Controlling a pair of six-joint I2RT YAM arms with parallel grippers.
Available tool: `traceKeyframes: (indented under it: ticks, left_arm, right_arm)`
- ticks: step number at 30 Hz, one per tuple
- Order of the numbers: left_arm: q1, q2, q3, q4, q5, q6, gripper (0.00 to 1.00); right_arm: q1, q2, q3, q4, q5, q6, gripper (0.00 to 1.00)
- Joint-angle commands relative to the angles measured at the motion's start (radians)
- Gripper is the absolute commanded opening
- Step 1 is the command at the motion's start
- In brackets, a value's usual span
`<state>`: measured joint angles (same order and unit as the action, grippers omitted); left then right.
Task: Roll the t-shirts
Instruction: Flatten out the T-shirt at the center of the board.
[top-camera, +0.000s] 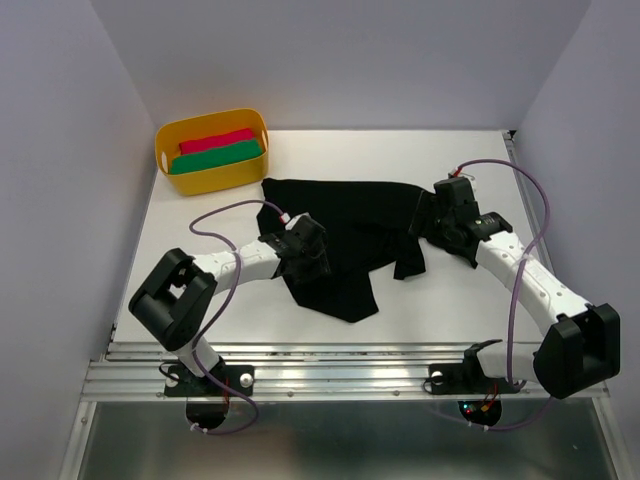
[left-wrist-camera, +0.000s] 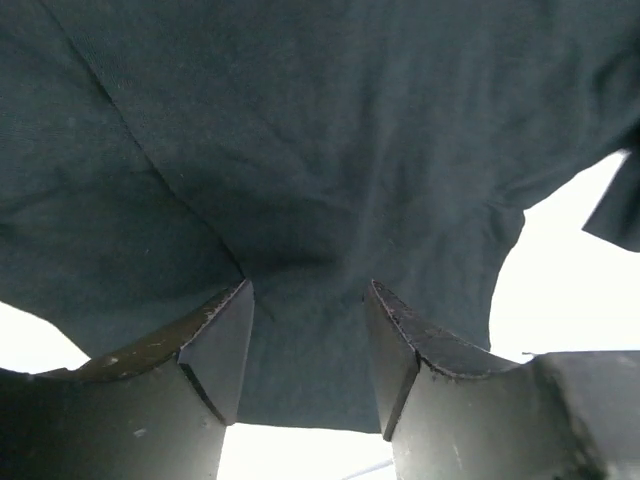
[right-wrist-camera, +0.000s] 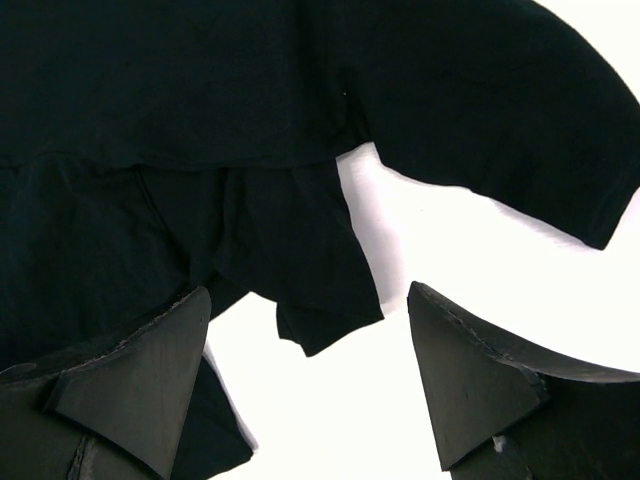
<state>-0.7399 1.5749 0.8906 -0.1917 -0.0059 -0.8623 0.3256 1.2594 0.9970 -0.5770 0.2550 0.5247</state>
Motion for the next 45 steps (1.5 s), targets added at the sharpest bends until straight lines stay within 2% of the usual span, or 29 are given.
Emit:
traceKeyframes:
  ticks: [1,4,8,16,19,20,22,25,26,29,31,37,40,45]
  left_arm:
    - [-0.007,0.037,0.002,0.026,-0.020,-0.040,0.57]
    - [-0.012,0.045,0.014,0.006,-0.032,-0.044,0.57]
    - [-0.018,0.039,0.030,-0.029,-0.062,-0.053,0.65]
    - [-0.032,0.074,0.027,-0.017,-0.062,-0.064,0.61]
    - [-0.038,0.080,0.037,-0.014,-0.078,-0.064,0.51]
    - [-0.038,0.080,0.042,-0.017,-0.081,-0.063,0.42]
    - [-0.038,0.071,0.056,-0.025,-0.100,-0.060,0.31]
    - [-0.038,0.051,0.068,-0.025,-0.131,-0.047,0.24]
    - [-0.038,0.042,0.073,-0.025,-0.140,-0.041,0.17]
    - [-0.038,0.039,0.096,-0.029,-0.147,-0.026,0.09]
    - [-0.038,0.040,0.111,-0.034,-0.149,-0.021,0.00]
    - [-0.038,0.028,0.131,-0.051,-0.161,-0.009,0.00]
    - [-0.024,-0.021,0.166,-0.081,-0.158,0.070,0.00]
    - [0.106,-0.206,0.208,-0.106,-0.114,0.190,0.00]
  right_arm:
    - [-0.008,0.000,0.009,0.019,-0.010,0.012,0.85]
    - [-0.008,-0.002,0.008,0.020,-0.005,0.011,0.85]
    - [-0.008,0.000,0.008,0.019,-0.008,0.008,0.86]
    - [-0.008,0.006,0.005,0.019,-0.022,0.011,0.85]
    - [-0.008,-0.002,0.000,0.020,-0.022,0.009,0.86]
    - [-0.008,-0.006,-0.001,0.019,-0.020,0.009,0.85]
    - [-0.008,-0.015,-0.008,0.020,-0.017,0.006,0.86]
    - [-0.008,-0.029,-0.015,0.019,-0.016,0.008,0.86]
    - [-0.008,-0.032,-0.018,0.020,-0.017,0.009,0.86]
    - [-0.008,-0.040,-0.020,0.020,-0.028,0.021,0.86]
    - [-0.008,-0.045,-0.021,0.020,-0.031,0.020,0.86]
    - [-0.008,-0.061,-0.034,0.006,-0.016,0.017,0.86]
    - [-0.008,-0.071,-0.032,-0.017,-0.023,0.050,0.88]
    - [-0.008,-0.101,-0.096,-0.030,-0.053,0.112,0.91]
